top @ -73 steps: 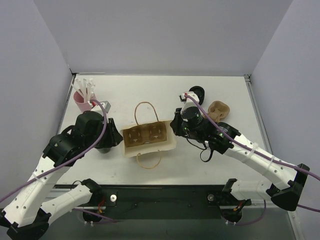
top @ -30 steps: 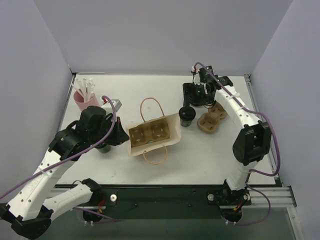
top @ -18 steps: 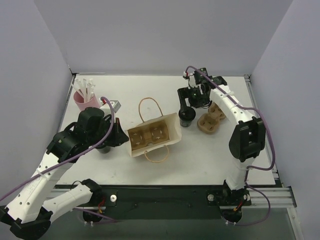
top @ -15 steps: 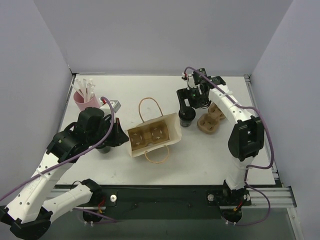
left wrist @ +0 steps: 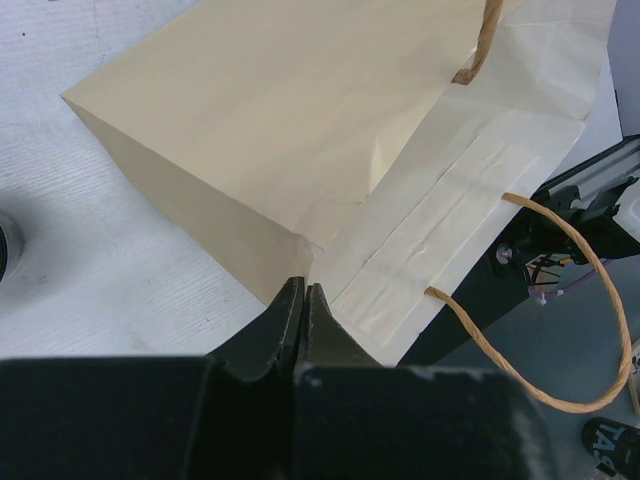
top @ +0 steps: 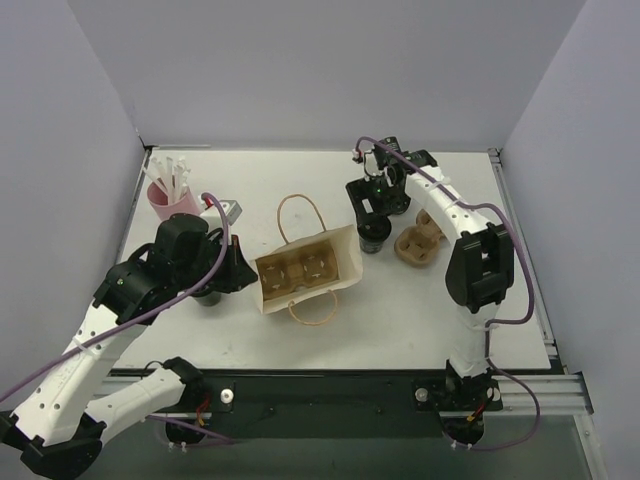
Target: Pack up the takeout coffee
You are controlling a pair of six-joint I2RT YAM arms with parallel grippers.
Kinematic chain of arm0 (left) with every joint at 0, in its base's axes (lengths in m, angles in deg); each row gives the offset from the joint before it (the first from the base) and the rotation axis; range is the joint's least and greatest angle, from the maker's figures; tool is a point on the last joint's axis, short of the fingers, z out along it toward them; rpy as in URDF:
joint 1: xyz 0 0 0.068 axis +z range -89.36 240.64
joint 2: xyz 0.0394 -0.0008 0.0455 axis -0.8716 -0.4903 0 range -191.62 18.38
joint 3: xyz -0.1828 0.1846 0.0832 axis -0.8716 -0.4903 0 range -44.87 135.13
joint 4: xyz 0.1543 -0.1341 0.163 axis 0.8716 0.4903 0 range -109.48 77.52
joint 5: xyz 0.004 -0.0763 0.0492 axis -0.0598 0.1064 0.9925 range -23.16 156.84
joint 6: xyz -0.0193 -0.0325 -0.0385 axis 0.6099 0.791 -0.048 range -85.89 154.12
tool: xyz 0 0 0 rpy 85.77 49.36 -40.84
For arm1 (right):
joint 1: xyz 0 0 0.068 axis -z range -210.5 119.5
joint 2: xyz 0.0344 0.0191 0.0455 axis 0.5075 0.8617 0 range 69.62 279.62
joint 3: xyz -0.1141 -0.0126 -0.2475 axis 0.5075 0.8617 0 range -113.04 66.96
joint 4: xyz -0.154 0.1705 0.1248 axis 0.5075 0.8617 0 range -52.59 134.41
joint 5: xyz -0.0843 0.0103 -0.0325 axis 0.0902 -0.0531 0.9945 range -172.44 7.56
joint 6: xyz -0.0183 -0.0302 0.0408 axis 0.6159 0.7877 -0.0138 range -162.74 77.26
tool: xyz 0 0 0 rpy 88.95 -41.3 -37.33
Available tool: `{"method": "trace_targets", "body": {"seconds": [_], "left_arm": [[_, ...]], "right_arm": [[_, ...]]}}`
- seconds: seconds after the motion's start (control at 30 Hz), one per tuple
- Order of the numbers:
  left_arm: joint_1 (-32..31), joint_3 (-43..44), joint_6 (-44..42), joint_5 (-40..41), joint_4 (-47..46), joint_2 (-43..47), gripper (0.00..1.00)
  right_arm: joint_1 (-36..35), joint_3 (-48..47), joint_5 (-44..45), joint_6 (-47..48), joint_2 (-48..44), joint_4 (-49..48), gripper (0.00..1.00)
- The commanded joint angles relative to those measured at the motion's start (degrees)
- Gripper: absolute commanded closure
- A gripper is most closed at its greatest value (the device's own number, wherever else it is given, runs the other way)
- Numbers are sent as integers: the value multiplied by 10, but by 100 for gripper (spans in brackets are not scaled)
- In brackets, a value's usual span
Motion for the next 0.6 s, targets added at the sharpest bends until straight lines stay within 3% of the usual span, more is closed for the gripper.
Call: {"method": "trace_targets", "body": {"seconds": [0.0, 0.33, 0.57], "left_arm": [[2, 10, -11, -7, -8, 1, 100], [2, 14, -13, -5, -5, -1, 100], [2, 15, -17, -4, -10, -7, 100]], "right_arm": [[-13, -18, 38, 17, 15, 28, 20], [-19, -21, 67, 16, 32, 30, 26], [-21, -15, 81, 2, 18, 37, 40]]}}
